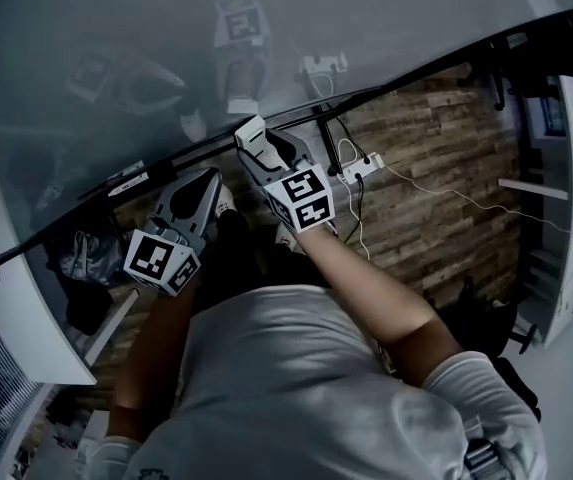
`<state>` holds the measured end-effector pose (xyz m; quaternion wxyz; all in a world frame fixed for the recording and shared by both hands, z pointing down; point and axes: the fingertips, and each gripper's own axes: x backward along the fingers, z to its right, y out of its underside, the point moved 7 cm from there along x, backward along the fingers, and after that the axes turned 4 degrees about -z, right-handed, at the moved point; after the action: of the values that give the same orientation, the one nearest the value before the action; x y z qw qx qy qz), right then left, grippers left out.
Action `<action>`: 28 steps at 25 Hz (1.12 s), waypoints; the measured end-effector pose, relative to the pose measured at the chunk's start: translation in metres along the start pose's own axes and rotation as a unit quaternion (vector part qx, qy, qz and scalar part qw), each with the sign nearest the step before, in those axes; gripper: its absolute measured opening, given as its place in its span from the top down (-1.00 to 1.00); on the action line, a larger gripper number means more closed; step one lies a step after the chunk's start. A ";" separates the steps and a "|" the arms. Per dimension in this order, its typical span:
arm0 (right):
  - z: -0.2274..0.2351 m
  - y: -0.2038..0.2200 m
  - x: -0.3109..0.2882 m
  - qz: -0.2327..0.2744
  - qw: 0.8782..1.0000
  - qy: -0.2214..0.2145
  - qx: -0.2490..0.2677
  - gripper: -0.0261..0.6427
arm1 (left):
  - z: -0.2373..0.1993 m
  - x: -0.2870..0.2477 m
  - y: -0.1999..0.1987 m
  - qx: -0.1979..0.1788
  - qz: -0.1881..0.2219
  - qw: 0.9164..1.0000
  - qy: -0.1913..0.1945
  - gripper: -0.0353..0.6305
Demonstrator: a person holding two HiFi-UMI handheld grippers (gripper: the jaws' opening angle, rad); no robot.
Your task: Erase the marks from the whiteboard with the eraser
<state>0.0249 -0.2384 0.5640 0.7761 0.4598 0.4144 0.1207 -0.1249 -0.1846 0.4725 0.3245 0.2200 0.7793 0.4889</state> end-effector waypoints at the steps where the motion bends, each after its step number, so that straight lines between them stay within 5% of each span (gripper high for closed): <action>1: 0.002 0.000 -0.001 -0.002 1.000 0.000 -0.002 0.22 | 0.001 -0.002 0.001 0.000 0.000 1.000 0.001 0.88; 9: 0.010 0.000 0.000 -0.013 1.000 0.010 -0.023 0.22 | -0.001 -0.006 0.002 0.005 0.015 1.000 -0.004 0.88; 28: -0.063 -0.002 -0.044 -0.026 0.999 -0.031 -0.025 0.23 | -0.031 0.036 0.015 0.011 0.017 1.000 -0.020 0.88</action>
<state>-0.0505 -0.2257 0.5708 0.8027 0.4332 0.3984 0.0965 -0.1713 -0.1739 0.4850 0.3290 0.2462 0.7741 0.4817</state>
